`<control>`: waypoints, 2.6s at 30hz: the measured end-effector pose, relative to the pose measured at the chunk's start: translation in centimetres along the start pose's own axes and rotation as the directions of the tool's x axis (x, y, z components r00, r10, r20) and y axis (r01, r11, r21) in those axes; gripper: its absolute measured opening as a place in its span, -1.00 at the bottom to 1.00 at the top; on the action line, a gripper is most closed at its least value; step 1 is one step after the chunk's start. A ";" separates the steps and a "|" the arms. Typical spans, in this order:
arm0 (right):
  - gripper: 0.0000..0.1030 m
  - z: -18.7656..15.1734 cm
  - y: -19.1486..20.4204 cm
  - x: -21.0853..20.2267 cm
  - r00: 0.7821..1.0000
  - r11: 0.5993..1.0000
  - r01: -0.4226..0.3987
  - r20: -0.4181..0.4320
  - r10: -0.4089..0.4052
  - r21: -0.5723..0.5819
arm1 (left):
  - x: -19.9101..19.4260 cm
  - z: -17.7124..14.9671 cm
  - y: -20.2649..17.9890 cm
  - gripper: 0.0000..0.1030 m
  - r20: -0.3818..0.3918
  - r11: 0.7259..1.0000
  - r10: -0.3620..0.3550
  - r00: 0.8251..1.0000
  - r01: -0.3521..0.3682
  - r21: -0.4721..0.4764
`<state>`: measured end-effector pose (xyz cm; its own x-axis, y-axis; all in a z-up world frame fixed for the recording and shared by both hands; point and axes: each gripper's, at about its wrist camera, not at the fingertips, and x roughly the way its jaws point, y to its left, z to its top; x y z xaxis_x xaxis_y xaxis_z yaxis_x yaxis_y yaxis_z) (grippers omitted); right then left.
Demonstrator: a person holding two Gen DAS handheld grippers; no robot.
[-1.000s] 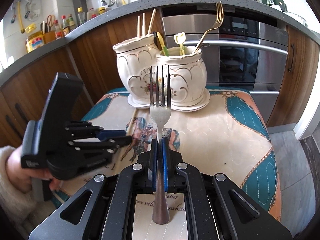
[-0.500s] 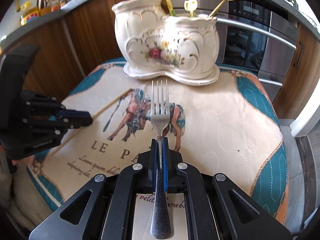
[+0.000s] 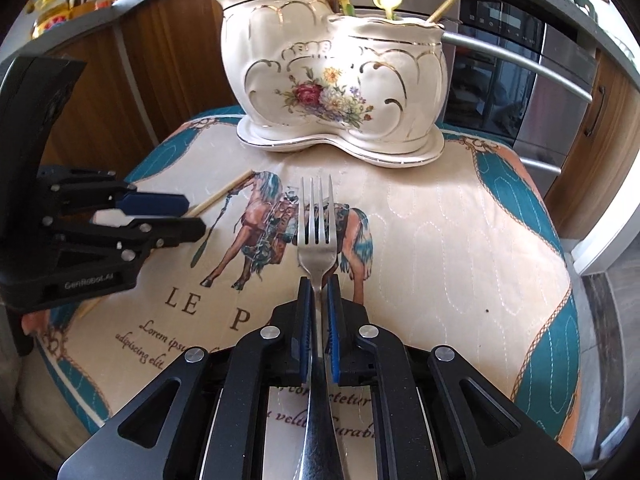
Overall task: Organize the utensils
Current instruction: 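Lift the chopstick with the left tool while the right tool carries the silver fork above the pot, then open the left tool over the larger pot while the right tool releases the silver fork into the smaller pot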
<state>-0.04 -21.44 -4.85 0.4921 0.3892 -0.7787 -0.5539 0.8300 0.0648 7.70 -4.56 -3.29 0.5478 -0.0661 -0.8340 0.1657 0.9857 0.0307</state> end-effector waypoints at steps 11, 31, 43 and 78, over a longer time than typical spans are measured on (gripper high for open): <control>-0.88 0.5 -0.5 -2.8 0.995 1.000 0.005 0.103 -0.007 0.016 | -1.3 -0.5 1.7 -0.91 0.066 0.999 -0.047 0.997 0.047 0.008; -0.88 6.7 -1.2 -9.4 0.838 0.997 0.023 0.542 -0.062 0.079 | -12.6 5.0 6.6 -0.91 0.638 0.984 -0.103 0.763 0.172 -0.048; -0.88 14.7 -6.6 -9.2 0.742 0.977 -0.061 0.664 -0.092 0.203 | -13.0 14.2 6.9 -0.91 0.801 0.980 -0.063 0.595 0.187 -0.062; -0.88 12.1 -5.5 -1.3 0.895 0.988 -0.027 0.444 -0.043 0.150 | -6.2 10.9 6.8 -0.84 0.620 0.992 -0.074 0.781 0.121 -0.034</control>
<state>10.48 -21.71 3.34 0.7624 0.4899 -0.4227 -0.4601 0.8698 0.1781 14.34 0.87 8.11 0.9243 -0.2205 -0.3117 0.2024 0.9752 -0.0895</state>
